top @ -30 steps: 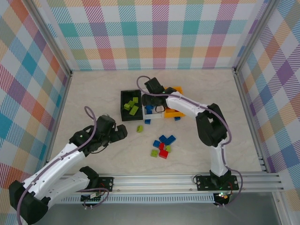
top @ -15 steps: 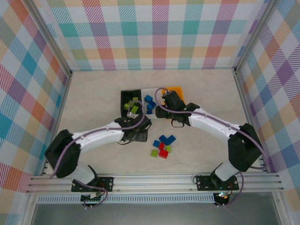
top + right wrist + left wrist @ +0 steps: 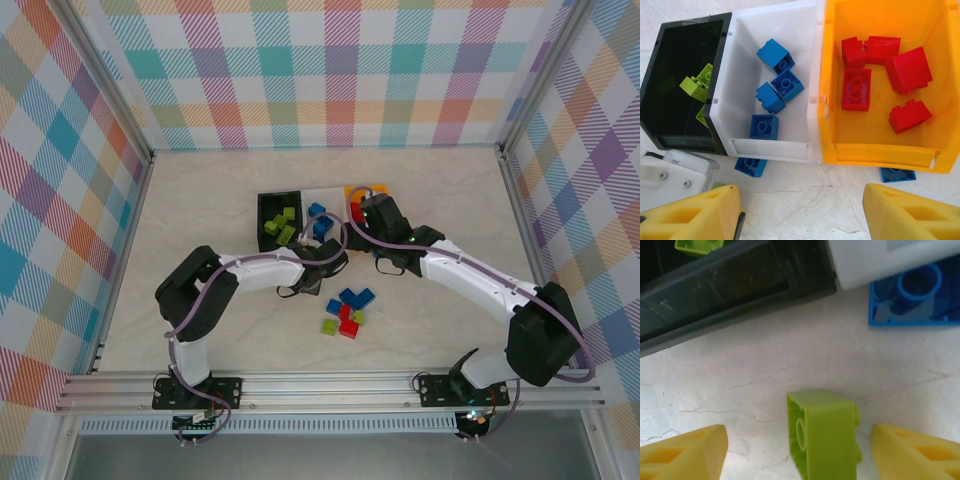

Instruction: Sort the legos into containers by color

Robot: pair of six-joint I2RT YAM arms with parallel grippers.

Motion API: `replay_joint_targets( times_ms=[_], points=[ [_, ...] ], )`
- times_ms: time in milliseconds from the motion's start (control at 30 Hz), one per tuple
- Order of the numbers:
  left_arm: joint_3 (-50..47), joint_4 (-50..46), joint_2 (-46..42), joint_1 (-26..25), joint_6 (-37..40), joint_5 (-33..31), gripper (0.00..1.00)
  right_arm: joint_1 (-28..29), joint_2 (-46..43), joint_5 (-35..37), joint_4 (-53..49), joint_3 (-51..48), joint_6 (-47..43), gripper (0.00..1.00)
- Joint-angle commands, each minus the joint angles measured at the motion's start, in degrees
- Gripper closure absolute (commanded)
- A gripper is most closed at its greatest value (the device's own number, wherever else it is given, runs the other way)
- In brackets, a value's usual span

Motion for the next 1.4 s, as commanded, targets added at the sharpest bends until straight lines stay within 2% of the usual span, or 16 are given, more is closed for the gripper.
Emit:
replay_joint_targets(
  times_ms=[0,167,267,433,633,733,800,1033,1233,1367],
  points=[
    [2.34,0.03,2.19,-0.58,2.16,-3.50,0.35,-0.42,-1.18,-0.32,1.90,-0.46,0.17,0.34],
    [3.03,0.17,3.53,-0.63,2.50,-4.01,0.58,-0.61,-1.65,-0.40,1.98,-0.68,0.18,0.34],
    [2.30,0.34,2.47,-0.78,2.09,-4.11,0.67,-0.71,-1.76,-0.37,2.02,-0.55,-0.01,0.34],
    [0.23,-0.56,-1.97,-2.46,0.13,-4.84,0.73,-0.79,-1.55,-0.37,2.14,-0.55,0.27,0.34],
    [-5.69,-0.80,-17.15,-2.20,-4.12,-0.05,0.75,-0.92,-1.54,-0.46,2.00,-0.96,0.49,0.34],
    [-5.24,-1.43,-22.29,2.28,-4.44,2.47,0.74,-0.90,-1.54,-0.52,2.47,-2.00,0.96,0.34],
    [-3.48,-1.13,-22.30,6.46,-3.64,4.57,0.73,-0.88,-1.48,-0.37,2.54,-2.77,1.22,0.33],
    [10.02,-2.12,-7.38,16.52,0.62,3.92,0.78,-0.88,-3.03,-0.72,1.42,-4.79,2.12,0.33],
    [19.32,-4.62,2.13,18.50,2.34,2.73,0.74,-0.88,-5.55,-2.74,0.16,-6.88,1.94,0.33],
    [21.56,-4.97,3.04,18.57,2.64,4.14,0.43,-0.93,-6.82,-3.17,-0.60,-8.64,1.91,0.32]
  ],
)
